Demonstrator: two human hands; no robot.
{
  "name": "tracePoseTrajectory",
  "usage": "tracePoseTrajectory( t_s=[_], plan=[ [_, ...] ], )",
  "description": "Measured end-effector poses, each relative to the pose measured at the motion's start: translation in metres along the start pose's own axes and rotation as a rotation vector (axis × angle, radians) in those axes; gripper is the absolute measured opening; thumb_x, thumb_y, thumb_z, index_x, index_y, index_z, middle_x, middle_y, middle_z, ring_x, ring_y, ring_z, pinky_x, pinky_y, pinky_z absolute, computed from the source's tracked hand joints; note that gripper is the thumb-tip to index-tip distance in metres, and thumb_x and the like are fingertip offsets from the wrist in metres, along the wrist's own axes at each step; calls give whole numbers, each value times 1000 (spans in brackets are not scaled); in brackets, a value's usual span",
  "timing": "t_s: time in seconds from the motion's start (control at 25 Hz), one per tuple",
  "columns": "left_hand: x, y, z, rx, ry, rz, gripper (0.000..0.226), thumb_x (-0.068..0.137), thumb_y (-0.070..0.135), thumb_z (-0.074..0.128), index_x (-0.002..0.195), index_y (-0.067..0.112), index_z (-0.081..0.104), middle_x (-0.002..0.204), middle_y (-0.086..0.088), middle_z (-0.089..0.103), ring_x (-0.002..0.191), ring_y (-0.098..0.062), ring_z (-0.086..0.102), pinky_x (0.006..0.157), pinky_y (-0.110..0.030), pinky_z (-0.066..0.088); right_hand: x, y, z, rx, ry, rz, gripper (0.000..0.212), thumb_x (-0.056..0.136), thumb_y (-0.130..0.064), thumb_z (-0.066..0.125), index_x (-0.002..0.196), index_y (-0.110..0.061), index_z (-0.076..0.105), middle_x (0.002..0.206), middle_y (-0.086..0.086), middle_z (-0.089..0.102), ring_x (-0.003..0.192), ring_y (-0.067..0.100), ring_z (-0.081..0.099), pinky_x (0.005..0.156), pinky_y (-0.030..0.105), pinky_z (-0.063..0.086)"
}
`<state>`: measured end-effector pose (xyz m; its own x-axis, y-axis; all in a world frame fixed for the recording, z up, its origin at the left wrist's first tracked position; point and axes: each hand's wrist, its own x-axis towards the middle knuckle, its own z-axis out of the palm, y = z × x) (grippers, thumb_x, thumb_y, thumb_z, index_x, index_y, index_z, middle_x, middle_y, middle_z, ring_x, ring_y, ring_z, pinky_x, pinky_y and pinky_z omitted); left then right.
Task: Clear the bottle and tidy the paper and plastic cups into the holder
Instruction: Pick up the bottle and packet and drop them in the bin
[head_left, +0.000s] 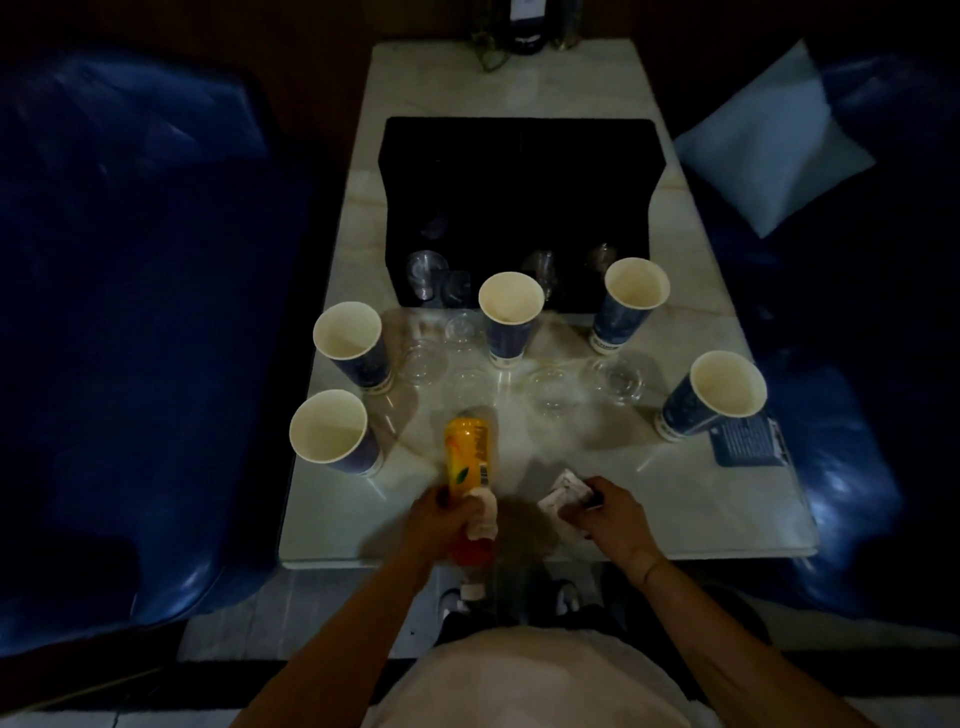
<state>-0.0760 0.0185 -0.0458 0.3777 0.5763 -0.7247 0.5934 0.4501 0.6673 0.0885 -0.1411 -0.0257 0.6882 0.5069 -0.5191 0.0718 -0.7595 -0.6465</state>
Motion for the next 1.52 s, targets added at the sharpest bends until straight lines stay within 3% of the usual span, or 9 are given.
tracePoseTrajectory(
  t_s=[0.28, 0.44, 0.56, 0.68, 0.8, 0.96, 1.2, 1.36, 1.52],
  plan=[
    [-39, -1, -5, -106, -120, -25, 16, 90, 1, 61, 84, 16, 63, 83, -11, 69, 76, -25, 66, 70, -35, 55, -47, 11, 0, 229, 70, 58, 17, 78, -11, 79, 89, -11, 66, 88, 10, 71, 82, 25, 66, 73, 33, 52],
    [-62, 6, 4, -86, -393, 4, 11, 84, 6, 67, 89, 7, 57, 75, -5, 69, 66, -18, 67, 64, -29, 56, -76, 28, -1, 383, 137, 120, 22, 78, -7, 78, 78, -23, 62, 74, -4, 67, 68, 9, 61, 54, 10, 46],
    [-69, 4, 22, 61, -341, 28, 34, 91, 13, 64, 122, 6, 53, 114, -18, 67, 102, -33, 67, 93, -50, 54, -95, 42, -12, 469, 196, 165, 20, 78, -6, 78, 83, -20, 64, 78, -3, 69, 71, 11, 64, 60, 18, 51],
    [-72, 4, 56, 98, -353, 10, 40, 92, 8, 62, 130, 0, 50, 122, -25, 63, 110, -41, 63, 99, -58, 48, -113, 65, -30, 581, 293, 205, 19, 78, -6, 78, 86, -17, 66, 82, 0, 71, 73, 13, 66, 64, 21, 53],
    [-76, -1, 98, 130, -407, -18, 39, 92, 8, 61, 130, 1, 52, 122, -27, 63, 109, -44, 62, 97, -61, 48, -132, 95, -51, 679, 383, 248, 16, 79, -3, 75, 85, -14, 65, 82, 5, 69, 71, 12, 65, 61, 15, 53],
    [-81, -12, 160, 193, -518, -47, 26, 91, 9, 61, 118, 10, 60, 111, -24, 69, 100, -42, 66, 94, -59, 51, -158, 145, -75, 797, 459, 346, 16, 83, -3, 72, 94, -11, 65, 94, 13, 71, 86, 27, 68, 79, 40, 56],
    [-79, -43, 242, 463, -698, -35, 59, 55, 47, 78, 109, 26, 69, 97, -2, 77, 89, -23, 74, 76, -38, 60, -189, 227, -93, 944, 535, 495, 17, 83, -4, 71, 97, -13, 67, 95, 12, 73, 85, 24, 71, 73, 33, 58],
    [-65, -71, 291, 644, -738, -138, 57, 52, 46, 78, 105, 25, 69, 98, -8, 76, 91, -31, 72, 85, -48, 57, -194, 282, -89, 1021, 603, 593, 16, 84, -8, 71, 92, -20, 66, 91, 7, 73, 77, 16, 71, 59, 21, 56],
    [-51, -92, 329, 770, -723, -161, 54, 54, 45, 77, 103, 24, 69, 90, -6, 76, 79, -26, 73, 64, -34, 55, -189, 330, -74, 1097, 614, 699, 17, 84, -4, 69, 99, -12, 65, 90, 8, 71, 78, 18, 69, 57, 21, 55]
  ],
)
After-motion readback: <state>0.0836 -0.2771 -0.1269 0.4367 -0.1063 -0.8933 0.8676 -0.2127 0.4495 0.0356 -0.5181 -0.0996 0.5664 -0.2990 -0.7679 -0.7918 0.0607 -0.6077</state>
